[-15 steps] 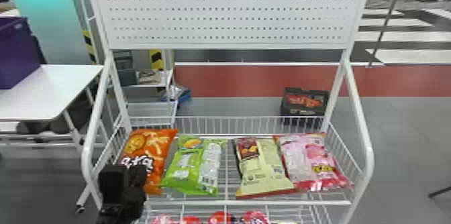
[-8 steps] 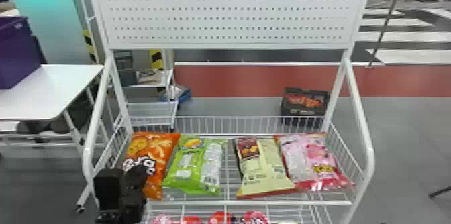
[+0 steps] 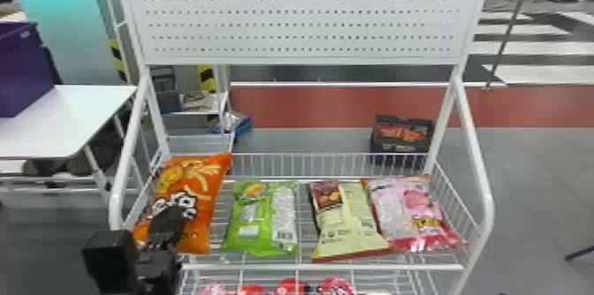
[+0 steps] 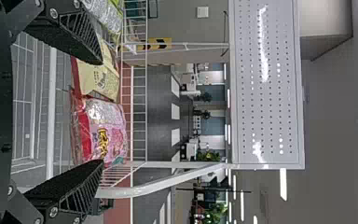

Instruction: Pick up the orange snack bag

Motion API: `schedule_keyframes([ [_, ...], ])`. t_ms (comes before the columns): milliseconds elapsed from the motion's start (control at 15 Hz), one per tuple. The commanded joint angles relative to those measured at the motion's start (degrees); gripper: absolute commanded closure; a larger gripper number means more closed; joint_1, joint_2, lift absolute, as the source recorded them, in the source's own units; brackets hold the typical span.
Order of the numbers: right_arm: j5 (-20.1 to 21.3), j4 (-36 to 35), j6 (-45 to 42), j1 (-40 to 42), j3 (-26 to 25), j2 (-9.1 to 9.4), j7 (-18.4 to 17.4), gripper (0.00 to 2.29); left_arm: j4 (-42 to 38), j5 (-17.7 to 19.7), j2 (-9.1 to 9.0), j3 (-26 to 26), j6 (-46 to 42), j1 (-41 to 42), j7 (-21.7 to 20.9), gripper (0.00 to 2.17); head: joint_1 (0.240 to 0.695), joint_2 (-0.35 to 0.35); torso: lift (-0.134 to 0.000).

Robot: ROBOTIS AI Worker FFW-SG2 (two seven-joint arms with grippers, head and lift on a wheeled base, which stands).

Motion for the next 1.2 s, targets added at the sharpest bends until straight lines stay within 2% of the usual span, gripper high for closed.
schedule_keyframes([
  [0,-0.03,0.01,0.00,-0.02,0.09,0.00,-0.02,0.14,-3.31,-0.01,0.28,0.97,-4.95,4.75,0.16,1.42,0.499,0.000,0.000],
  [600,-0.12,0.01,0.00,-0.11,0.35,-0.17,-0.02,0.14,-7.26,1.05,1.69,1.06,-23.23,18.38,-0.28,1.42,0.499,0.000,0.000],
  [1133,-0.12,0.01,0.00,-0.28,0.71,-0.53,-0.02,0.14,-8.32,-0.10,2.48,2.29,-33.95,27.25,-0.81,1.42,0.499,0.000,0.000],
])
